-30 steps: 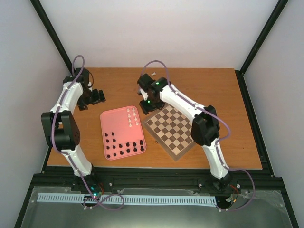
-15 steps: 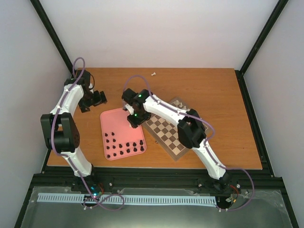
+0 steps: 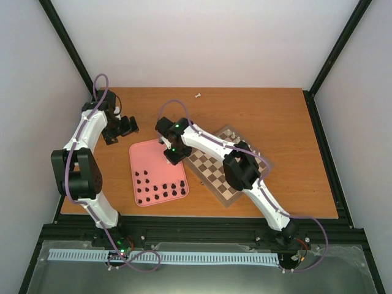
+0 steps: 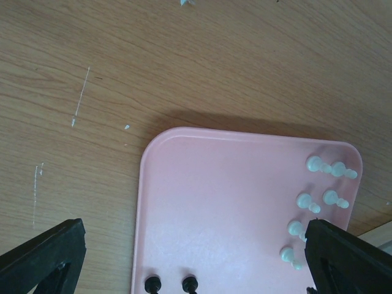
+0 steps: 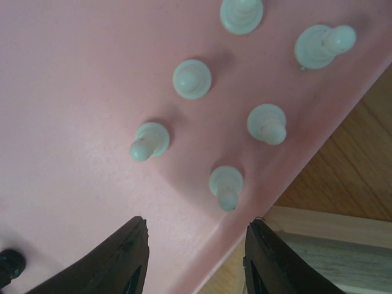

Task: Set up the chess pieces on the board
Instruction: Pick up the chess piece from the storage box, then place the chess piece on the chessboard, then pick up the chess piece from the storage box.

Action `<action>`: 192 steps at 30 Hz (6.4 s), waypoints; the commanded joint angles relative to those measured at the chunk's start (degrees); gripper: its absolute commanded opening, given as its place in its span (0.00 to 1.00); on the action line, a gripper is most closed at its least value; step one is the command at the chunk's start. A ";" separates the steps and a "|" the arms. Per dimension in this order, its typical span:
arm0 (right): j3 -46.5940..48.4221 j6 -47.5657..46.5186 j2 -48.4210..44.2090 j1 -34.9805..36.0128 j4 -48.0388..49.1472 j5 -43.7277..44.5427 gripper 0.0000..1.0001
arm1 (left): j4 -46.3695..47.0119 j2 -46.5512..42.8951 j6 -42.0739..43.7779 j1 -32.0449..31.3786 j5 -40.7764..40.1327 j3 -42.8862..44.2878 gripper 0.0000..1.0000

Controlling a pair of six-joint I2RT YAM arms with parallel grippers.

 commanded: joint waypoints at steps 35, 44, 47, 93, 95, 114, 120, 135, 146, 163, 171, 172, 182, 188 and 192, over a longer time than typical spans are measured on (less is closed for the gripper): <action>4.19 0.76 3.95 -2.22 0.35 0.06 0.10 | 0.80 -0.42 -0.57 -0.17 1.35 0.71 1.00; 4.03 2.67 -3.62 -3.03 0.32 3.03 0.09 | 0.86 -0.47 -0.41 -0.17 1.16 0.49 1.00; 2.34 3.96 -6.53 -4.55 -0.31 4.85 0.08 | 0.87 -0.34 -0.39 -0.17 1.17 0.60 1.00; -17.32 4.55 -11.02 -23.60 9.65 14.15 0.09 | 0.95 1.33 -0.03 -0.17 1.44 0.66 1.00; -16.94 4.47 -10.69 -23.73 9.53 14.19 0.09 | 0.92 1.46 -0.03 -0.17 1.56 0.74 1.00; -16.00 3.85 -9.94 -24.08 8.15 14.19 0.21 | 0.84 2.41 0.02 -0.19 1.70 1.24 1.00; -16.31 3.78 -11.61 -23.97 7.77 12.85 0.27 | 0.95 2.42 0.02 -0.17 1.69 1.10 1.00; -16.02 2.64 -20.31 -20.82 6.48 5.18 0.38 | 0.91 3.19 -0.12 -0.17 1.87 1.83 1.00; -3.55 2.41 -9.92 -8.82 3.55 -0.88 0.38 | 0.86 3.11 -0.48 -0.17 1.78 2.61 1.00; 2.32 -2.17 -1.37 0.74 5.13 -8.82 0.37 | 1.92 -0.60 -0.94 -0.19 2.38 -1.49 1.00; 5.73 -1.24 2.94 1.18 4.98 -8.09 0.38 | 2.17 -1.64 -1.34 -0.21 3.24 -1.65 1.00; 6.02 -1.02 3.23 1.18 4.98 -7.50 0.38 | 2.12 -1.62 -1.35 -0.25 3.32 -1.68 1.00; 7.17 -0.11 5.21 1.18 4.38 -2.36 0.39 | 3.05 -1.82 -1.47 -0.25 4.40 -2.94 1.00; 7.43 -0.07 6.26 0.95 4.70 -3.18 0.38 | 3.06 -1.48 -1.35 -0.25 4.49 -2.73 1.00; 7.81 0.15 6.70 0.58 4.88 -3.47 0.32 | 2.98 -1.31 -1.26 -0.25 4.56 -2.70 1.00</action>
